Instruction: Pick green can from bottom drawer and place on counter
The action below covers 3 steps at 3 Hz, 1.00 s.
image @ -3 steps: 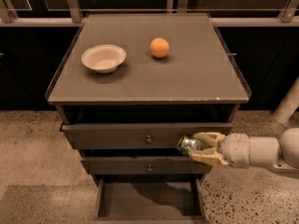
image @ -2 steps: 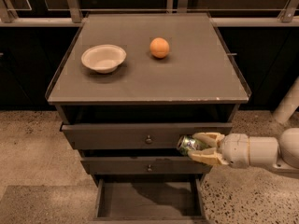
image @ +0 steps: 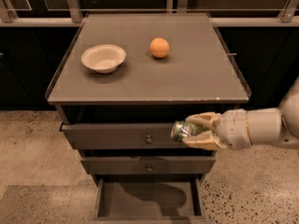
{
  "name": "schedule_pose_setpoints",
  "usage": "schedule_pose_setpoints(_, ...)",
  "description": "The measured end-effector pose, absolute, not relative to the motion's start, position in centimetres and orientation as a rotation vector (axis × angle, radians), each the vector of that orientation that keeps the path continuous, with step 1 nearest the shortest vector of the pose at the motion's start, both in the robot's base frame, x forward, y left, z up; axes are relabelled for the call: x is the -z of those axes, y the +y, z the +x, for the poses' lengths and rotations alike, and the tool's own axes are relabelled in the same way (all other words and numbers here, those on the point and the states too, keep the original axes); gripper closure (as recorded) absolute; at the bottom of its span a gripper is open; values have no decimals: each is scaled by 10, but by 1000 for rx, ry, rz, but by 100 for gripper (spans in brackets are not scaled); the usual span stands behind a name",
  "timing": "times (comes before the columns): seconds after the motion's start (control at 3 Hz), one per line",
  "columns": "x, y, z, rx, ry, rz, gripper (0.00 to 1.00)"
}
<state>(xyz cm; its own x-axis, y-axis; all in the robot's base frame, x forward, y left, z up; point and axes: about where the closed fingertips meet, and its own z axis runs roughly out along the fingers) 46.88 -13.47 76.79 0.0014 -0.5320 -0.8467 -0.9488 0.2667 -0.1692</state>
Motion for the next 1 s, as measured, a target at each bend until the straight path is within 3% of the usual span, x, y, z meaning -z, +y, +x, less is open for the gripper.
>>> schedule_pose_setpoints(0.33, -830, -118, 472, -439, 1617, -1517, 100)
schedule_pose_setpoints(1.0, -922, -114, 513, -335, 1460, -1591, 100)
